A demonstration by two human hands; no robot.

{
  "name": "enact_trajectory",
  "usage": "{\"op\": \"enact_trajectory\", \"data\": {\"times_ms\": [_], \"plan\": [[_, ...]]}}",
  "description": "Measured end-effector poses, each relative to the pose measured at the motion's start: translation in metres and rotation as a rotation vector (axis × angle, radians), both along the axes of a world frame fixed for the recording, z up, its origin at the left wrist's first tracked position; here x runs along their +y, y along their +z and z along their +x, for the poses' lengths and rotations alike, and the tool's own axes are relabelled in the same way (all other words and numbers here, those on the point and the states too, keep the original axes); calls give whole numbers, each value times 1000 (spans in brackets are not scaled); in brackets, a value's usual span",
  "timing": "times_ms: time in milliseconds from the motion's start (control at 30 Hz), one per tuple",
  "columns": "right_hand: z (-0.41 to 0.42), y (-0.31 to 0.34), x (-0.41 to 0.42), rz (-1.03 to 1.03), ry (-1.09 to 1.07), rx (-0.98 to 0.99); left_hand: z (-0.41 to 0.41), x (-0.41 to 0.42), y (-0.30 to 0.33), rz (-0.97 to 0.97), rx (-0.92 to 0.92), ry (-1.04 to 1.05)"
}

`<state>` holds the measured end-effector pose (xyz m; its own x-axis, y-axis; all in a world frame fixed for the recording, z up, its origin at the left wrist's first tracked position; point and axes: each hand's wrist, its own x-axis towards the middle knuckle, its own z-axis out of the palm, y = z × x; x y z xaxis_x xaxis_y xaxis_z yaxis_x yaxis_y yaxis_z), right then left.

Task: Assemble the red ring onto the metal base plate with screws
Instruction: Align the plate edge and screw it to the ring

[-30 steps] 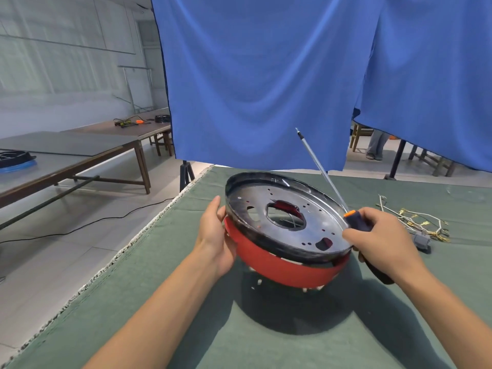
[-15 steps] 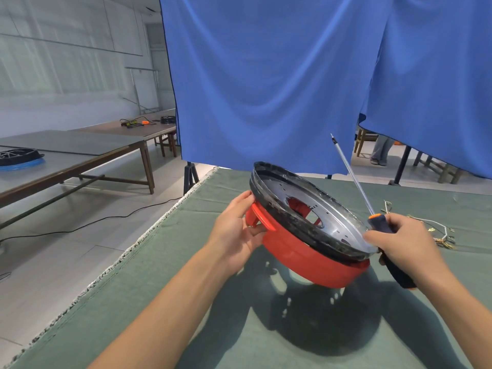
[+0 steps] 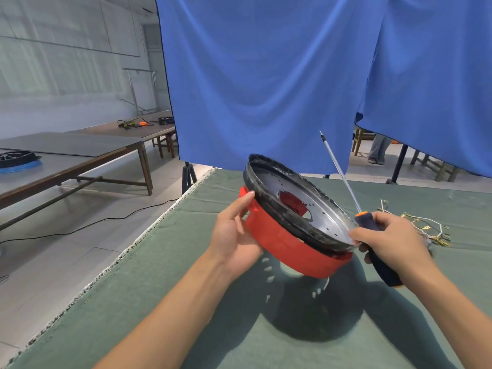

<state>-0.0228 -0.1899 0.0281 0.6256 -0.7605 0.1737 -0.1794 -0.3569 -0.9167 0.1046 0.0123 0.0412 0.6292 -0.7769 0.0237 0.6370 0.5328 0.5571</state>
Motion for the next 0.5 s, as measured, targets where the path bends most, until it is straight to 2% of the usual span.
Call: {"op": "enact_trajectory", "data": {"times_ms": [100,200,300,400,500], "plan": [[1,3,7,-18,48,-3,1,-6,1,181,60,52],[3,5,18,-87,135,45,10,-7,-7,405,134,294],[5,6,30,-253,205,154,11,-8,-18,563,150,533],[7,6,39,-380,198,231,6,-10,-24,562,174,552],[7,6,40,-376,189,226,0,-8,-20,383,125,559]]}}
